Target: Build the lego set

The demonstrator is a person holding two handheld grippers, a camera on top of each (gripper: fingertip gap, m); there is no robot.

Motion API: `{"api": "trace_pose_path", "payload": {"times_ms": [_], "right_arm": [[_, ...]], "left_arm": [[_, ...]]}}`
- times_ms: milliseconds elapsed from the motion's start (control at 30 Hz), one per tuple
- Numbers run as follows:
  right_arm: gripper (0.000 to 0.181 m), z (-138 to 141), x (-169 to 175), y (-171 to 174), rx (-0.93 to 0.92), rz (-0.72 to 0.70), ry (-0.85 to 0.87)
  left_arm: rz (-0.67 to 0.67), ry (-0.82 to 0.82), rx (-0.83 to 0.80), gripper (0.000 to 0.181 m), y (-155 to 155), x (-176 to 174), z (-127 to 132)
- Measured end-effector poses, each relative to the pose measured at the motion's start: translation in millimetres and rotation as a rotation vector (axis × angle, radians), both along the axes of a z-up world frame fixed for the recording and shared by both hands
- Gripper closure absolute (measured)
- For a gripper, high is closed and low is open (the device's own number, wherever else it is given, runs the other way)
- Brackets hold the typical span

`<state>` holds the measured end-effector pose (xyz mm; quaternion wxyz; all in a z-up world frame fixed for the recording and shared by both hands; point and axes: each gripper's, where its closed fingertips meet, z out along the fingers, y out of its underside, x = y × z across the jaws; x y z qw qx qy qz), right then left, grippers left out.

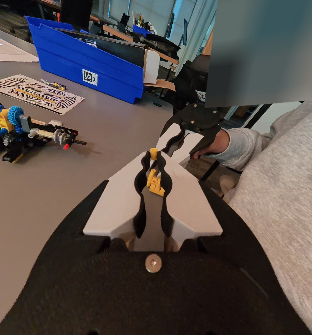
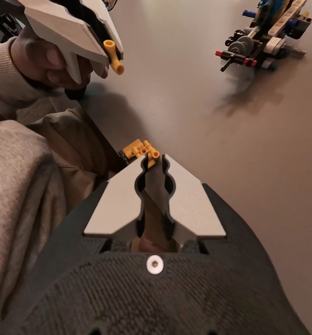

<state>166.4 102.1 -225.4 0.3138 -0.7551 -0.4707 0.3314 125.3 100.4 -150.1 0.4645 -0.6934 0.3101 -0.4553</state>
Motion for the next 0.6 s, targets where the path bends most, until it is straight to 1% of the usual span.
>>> {"api": "trace_pose_path", "payload": {"times_ms": [167,333,433,600], "right_arm": [[0.159,4.6,1.4,3.1,0.025,0.036,0.038],[0.150,1.6,3.5,6.2,0.080,0.105,-0.023],[0.146,2.7,-0.8,1.7,0.092,0.146,-0.021],[0.160,0.2,-5.1,0.6,0.100,0.167,-0.021]], "left_arm": [[-0.010,0.009,0.001,0.174,-1.5,0.6,-1.0],[-0.029,-0.006,-0.019,0.175,-3.0,0.9,-0.9],[-0.038,-0.012,-0.033,0.175,-4.3,1.5,-1.6],[-0.046,-0.007,-0.039,0.175,-5.4,3.0,-3.0]]}}
